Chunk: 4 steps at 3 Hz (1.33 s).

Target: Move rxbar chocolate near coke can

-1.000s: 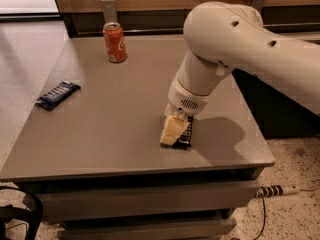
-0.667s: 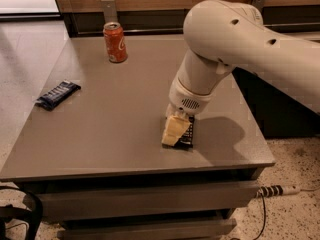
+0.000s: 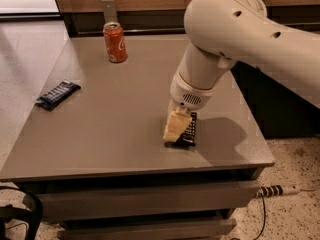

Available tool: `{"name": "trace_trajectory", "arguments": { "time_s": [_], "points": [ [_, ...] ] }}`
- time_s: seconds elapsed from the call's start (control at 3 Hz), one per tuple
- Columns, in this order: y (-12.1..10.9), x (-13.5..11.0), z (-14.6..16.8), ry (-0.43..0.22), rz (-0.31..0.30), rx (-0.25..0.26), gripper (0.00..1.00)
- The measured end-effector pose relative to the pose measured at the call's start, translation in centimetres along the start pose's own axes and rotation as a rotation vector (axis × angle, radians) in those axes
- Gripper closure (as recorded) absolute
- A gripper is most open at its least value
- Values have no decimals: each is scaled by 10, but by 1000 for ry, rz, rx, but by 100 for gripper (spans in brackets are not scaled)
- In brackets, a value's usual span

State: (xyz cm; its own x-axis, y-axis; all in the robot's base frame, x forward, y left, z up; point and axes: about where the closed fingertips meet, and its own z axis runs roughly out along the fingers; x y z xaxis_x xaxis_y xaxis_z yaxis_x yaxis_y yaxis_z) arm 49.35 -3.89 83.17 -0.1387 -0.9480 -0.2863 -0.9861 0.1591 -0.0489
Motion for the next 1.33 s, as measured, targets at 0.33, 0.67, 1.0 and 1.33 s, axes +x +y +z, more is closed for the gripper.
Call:
{"name": "trace_trajectory", "arguments": {
  "time_s": [0.33, 0.67, 1.0, 1.33],
  "points": [
    [-4, -5, -24, 37, -22, 36, 100],
    [-18, -16, -68, 80, -73, 95, 100],
    [-41, -36, -100, 65, -147, 153, 100],
    [-69, -63, -126, 33, -252, 196, 100]
  ]
}}
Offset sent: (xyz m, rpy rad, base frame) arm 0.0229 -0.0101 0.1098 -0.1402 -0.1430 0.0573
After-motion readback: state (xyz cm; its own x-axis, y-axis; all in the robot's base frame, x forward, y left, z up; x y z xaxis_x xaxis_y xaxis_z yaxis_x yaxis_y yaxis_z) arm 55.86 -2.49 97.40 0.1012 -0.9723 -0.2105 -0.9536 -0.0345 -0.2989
